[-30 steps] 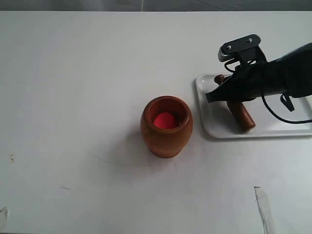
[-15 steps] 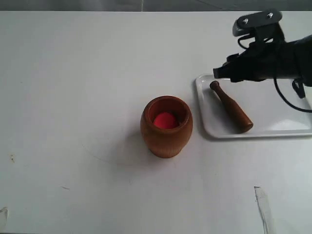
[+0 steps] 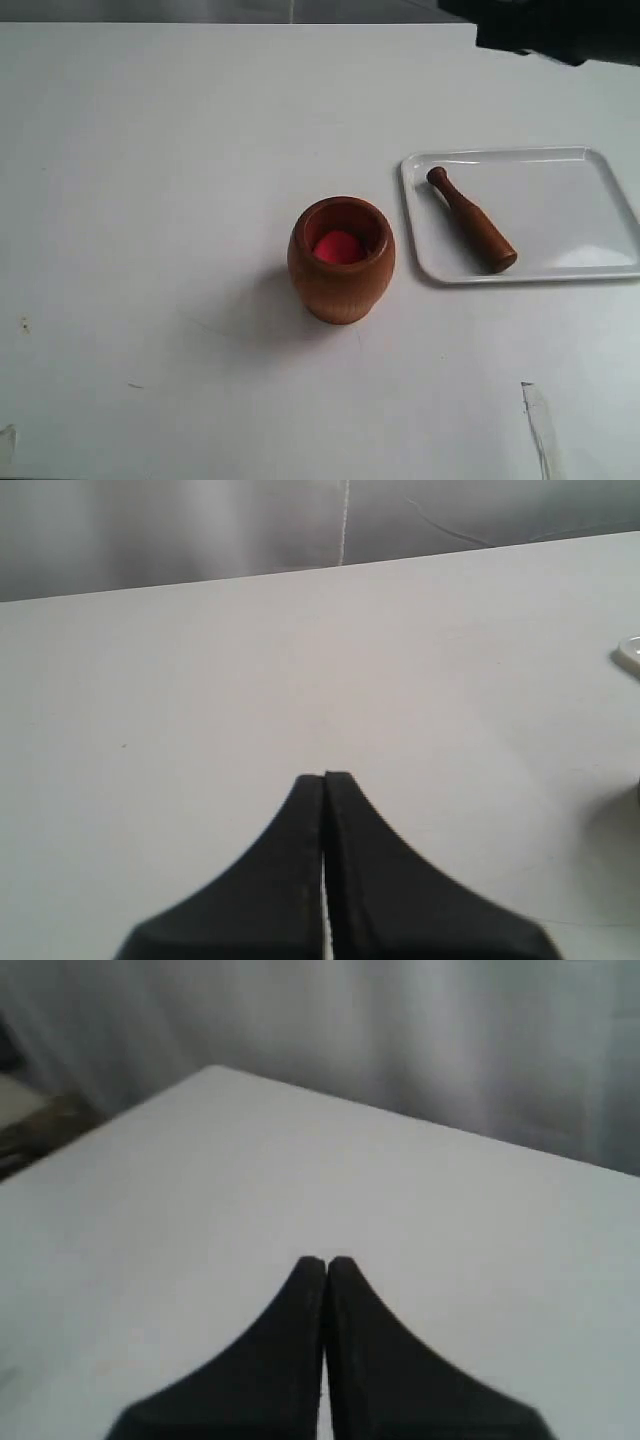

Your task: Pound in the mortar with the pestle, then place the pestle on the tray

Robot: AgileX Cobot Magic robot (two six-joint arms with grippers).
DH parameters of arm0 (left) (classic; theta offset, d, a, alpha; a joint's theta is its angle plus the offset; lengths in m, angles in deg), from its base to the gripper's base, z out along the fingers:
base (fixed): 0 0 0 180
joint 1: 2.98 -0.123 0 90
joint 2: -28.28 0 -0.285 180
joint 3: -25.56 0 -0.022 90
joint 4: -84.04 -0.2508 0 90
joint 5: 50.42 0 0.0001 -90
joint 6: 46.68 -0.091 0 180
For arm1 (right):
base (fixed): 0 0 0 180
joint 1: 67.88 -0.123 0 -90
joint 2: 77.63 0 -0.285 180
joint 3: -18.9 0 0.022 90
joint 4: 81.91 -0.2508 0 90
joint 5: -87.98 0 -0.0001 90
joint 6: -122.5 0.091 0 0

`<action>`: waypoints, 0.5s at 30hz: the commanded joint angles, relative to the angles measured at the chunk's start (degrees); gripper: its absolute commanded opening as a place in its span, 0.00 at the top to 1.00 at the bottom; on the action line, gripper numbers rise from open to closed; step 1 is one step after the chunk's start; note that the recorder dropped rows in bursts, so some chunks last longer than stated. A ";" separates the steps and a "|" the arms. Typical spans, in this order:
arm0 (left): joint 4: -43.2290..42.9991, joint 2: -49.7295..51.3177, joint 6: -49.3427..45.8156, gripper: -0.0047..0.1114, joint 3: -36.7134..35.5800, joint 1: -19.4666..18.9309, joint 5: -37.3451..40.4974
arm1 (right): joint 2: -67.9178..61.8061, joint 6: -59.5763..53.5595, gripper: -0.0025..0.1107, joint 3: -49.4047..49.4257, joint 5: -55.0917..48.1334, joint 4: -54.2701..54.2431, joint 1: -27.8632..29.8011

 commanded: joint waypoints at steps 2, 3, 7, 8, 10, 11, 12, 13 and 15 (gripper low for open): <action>0.42 -0.07 0.47 0.96 -0.03 0.44 -0.17 | 2.35 14.52 0.98 -0.31 -23.04 15.71 0.39; 0.42 -0.07 0.47 0.96 -0.03 0.44 -0.17 | 2.35 18.55 0.98 -0.31 -22.15 20.88 0.39; 0.42 -0.07 0.47 0.96 -0.03 0.44 -0.17 | 6.40 39.67 0.98 1.45 0.98 50.06 0.39; 0.42 -0.07 0.47 0.96 -0.03 0.44 -0.17 | 9.83 40.48 0.98 3.49 9.57 51.37 0.39; 0.42 -0.07 0.47 0.96 -0.03 0.44 -0.17 | 16.60 39.42 0.98 7.72 20.65 51.37 0.39; 0.42 -0.07 0.47 0.96 -0.03 0.44 -0.17 | 20.84 36.18 0.98 10.34 24.78 51.37 0.39; 0.42 -0.07 0.47 0.96 -0.03 0.44 -0.17 | 24.92 31.66 0.98 13.40 26.64 51.37 0.39; 0.42 -0.07 0.47 0.96 -0.03 0.44 -0.17 | 29.05 27.51 0.98 15.89 27.09 51.37 0.39; 0.42 -0.07 0.47 0.96 -0.03 0.44 -0.17 | 36.91 24.38 0.98 19.73 26.08 51.37 0.39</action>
